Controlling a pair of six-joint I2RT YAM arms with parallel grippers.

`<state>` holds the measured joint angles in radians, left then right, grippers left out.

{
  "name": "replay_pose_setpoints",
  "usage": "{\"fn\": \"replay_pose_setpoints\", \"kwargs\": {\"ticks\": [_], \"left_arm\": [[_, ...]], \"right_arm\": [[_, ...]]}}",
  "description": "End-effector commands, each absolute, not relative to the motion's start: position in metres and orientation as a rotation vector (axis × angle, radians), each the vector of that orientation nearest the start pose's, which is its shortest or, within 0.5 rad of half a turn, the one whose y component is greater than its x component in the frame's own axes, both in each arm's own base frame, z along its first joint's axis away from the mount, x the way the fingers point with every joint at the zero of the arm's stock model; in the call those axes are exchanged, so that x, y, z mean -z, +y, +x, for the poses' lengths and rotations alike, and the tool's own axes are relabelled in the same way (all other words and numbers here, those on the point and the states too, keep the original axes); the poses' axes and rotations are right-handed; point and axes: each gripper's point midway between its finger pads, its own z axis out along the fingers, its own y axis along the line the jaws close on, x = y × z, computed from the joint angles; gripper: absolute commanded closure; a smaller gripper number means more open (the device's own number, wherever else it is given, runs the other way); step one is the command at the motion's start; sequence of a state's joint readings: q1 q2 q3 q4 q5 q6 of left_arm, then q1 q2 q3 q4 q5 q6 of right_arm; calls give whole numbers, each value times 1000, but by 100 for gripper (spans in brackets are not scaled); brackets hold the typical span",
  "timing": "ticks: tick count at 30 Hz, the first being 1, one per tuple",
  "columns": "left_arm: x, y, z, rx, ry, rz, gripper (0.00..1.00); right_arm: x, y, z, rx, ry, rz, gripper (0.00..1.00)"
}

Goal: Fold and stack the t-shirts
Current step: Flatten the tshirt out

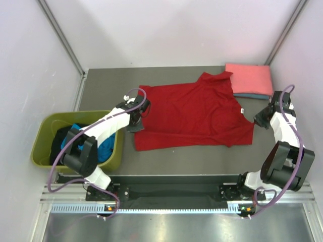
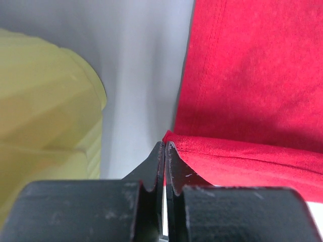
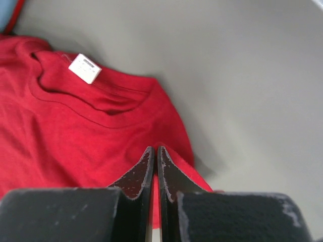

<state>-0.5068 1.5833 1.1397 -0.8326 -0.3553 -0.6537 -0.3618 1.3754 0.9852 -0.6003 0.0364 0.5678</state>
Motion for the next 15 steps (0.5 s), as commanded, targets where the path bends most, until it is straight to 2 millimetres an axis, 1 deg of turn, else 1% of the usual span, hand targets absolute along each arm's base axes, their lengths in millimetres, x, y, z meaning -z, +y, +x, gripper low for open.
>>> {"fn": "replay_pose_setpoints", "kwargs": {"ticks": [1, 2, 4, 6, 8, 10, 11, 13, 15], "left_arm": [[-87, -117, 309, -182, 2646, -258, 100], [-87, -117, 310, -179, 2644, -260, 100], [-85, -116, 313, -184, 2645, -262, 100], [-85, -116, 316, -187, 2644, -259, 100], [-87, -117, 321, -186, 2635, -263, 100], [-84, -115, 323, -200, 2642, -258, 100], [-85, -115, 326, -202, 2639, -259, 100], [-81, -113, 330, -211, 2641, -266, 100], [-78, -112, 333, -208, 2652, -268, 100]], "right_arm": [[-130, -96, 346, -143, 2227, 1041, 100], [-133, -95, 352, -162, 2216, 1021, 100], [-133, -92, 359, -204, 2223, 999, 100], [-139, -91, 367, -230, 2210, 967, 100], [-144, -86, 376, -278, 2197, 938, 100], [-149, -80, 382, -331, 2184, 904, 100], [-152, -80, 387, -342, 2165, 885, 100], [-152, -78, 392, -361, 2164, 854, 100], [-154, -81, 397, -351, 2162, 838, 100]]}}
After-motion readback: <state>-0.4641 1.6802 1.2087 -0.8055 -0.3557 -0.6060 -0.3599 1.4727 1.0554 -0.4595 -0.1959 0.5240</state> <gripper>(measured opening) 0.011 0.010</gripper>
